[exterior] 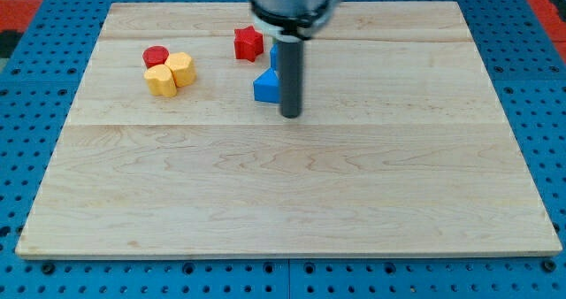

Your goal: Adjust the blue cube in between the green circle and the blue triangle

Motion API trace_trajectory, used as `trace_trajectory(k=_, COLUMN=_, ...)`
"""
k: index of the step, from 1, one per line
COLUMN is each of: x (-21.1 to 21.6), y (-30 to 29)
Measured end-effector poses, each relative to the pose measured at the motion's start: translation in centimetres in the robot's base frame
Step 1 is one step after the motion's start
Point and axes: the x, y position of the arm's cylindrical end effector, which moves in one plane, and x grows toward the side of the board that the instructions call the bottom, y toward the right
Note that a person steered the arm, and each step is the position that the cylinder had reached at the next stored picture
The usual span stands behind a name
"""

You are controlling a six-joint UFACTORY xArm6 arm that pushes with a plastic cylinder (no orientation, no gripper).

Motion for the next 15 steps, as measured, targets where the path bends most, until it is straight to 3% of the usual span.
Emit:
trace_trajectory(k=2, x=-6.6, y=9.0)
trace_trajectory(k=4, x=-11.8, y=5.2)
trace_trajectory(k=6, x=-13.0, y=-1.4)
trace_trajectory(k=9, x=-13.0, y=-7.5)
trace_trajectory(k=11, x=-13.3, y=-18.5)
trace_trajectory(k=13, x=-8.9, y=-13.5)
trace_trajectory(k=15, x=-8.1, y=-10.1)
